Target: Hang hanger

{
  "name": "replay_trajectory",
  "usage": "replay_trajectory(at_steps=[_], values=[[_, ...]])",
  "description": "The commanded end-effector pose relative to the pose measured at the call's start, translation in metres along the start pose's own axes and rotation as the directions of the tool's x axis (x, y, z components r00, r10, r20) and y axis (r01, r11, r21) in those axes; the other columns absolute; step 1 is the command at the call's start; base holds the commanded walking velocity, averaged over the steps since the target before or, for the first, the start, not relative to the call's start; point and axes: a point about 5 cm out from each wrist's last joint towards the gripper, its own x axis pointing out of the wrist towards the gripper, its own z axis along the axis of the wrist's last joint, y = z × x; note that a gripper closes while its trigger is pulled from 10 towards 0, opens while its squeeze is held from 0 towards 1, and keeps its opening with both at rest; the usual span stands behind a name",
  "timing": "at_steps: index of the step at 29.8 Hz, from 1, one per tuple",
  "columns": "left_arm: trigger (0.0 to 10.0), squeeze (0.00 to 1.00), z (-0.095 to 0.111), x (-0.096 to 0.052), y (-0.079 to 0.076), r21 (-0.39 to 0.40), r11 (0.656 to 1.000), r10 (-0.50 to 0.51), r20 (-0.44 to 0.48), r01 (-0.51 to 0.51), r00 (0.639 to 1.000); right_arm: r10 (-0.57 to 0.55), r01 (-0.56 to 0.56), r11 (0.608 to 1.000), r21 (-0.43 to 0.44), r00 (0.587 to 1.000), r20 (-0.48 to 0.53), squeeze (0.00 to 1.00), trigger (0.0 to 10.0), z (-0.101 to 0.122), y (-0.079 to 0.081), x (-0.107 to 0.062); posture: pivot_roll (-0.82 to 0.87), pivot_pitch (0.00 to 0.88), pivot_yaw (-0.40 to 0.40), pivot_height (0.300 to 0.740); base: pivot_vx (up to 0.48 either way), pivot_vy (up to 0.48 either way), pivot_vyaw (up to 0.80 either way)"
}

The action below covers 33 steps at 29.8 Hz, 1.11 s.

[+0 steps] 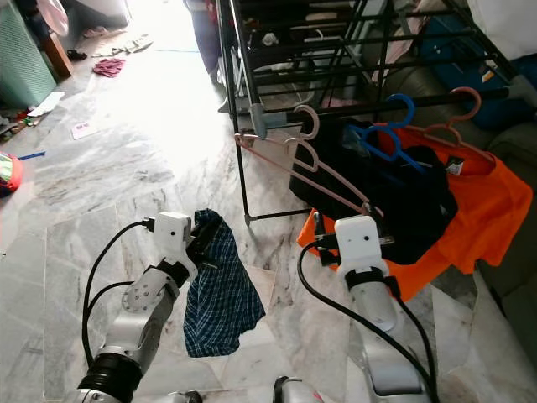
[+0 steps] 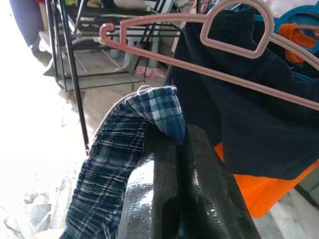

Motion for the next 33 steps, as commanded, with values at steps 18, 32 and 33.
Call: replay_trajectory(at_steps=[18, 32, 33], values=[[10.0, 0.00, 0.001, -0.007, 0.007, 0.020, 1.000, -0.004, -0.026, 0.005, 1.000, 0.041, -0.046, 0.991, -0.127, 0.998, -0.039, 0.00, 10.0, 0.012, -0.035, 0.024, -0.15, 0.244, 0.022, 0.740, 0.000, 0.000, 0.00], [10.0, 0.00, 0.000, -0.020, 0.010, 0.048, 0.998, -0.042, -0.077, 0.046, 0.996, 0.291, -0.327, 0.903, -0.279, 0.943, -0.163, 0.00, 10.0, 0.029, -0.065, 0.079, -0.11, 0.317, 0.033, 0.740, 0.000, 0.000, 0.00], [10.0, 0.00, 0.000, -0.020, 0.010, 0.048, 0.998, -0.042, -0.077, 0.046, 0.996, 0.291, -0.327, 0.903, -0.279, 0.943, -0.163, 0.00, 10.0, 0.029, -0.065, 0.079, -0.11, 0.317, 0.033, 0.740, 0.000, 0.000, 0.00]])
